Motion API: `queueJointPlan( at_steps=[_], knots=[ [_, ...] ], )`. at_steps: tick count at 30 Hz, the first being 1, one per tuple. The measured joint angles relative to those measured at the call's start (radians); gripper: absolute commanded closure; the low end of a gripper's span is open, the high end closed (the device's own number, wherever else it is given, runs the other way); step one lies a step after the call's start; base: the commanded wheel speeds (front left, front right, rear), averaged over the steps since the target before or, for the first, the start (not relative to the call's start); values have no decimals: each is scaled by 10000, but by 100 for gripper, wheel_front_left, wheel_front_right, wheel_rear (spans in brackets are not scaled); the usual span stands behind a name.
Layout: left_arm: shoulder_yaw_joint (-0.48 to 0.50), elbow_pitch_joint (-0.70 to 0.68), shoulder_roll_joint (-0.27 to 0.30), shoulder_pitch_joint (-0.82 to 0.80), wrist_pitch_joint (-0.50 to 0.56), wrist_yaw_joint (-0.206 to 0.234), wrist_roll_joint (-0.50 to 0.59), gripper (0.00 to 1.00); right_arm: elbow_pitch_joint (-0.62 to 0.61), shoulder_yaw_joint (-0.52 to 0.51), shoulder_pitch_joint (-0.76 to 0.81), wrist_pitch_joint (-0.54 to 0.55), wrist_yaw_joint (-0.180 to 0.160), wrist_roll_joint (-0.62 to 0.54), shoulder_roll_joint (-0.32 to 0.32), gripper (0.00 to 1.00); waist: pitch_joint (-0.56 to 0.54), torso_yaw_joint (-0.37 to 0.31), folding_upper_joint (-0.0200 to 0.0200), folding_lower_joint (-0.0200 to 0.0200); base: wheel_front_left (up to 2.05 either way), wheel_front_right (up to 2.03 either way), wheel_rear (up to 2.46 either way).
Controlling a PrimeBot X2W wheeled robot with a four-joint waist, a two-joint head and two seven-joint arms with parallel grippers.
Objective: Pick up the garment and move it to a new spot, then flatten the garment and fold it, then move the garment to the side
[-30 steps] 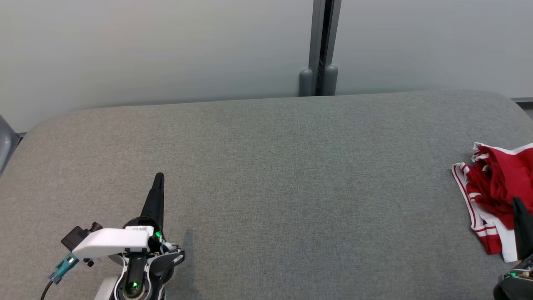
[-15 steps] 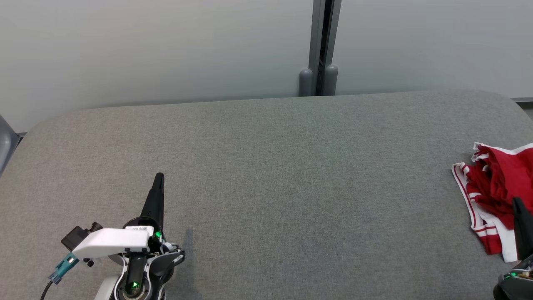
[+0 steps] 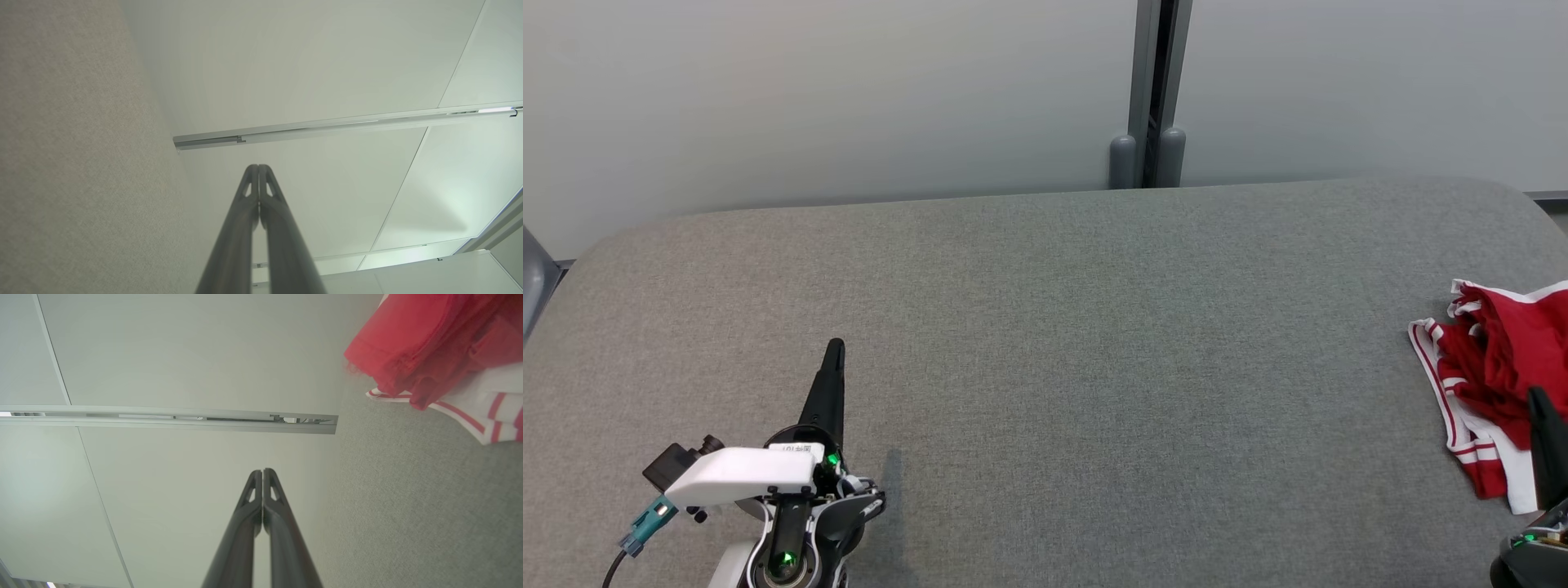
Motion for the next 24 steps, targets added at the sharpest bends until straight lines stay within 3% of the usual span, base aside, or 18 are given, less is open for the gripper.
queueJointPlan(
  at_steps=[24],
  knots=[
    [0, 0, 0, 0, 0, 0, 2, 100, 0, 0, 0, 0, 0, 0, 0, 100, 0, 0, 0, 0, 0, 0, 0]
  ],
)
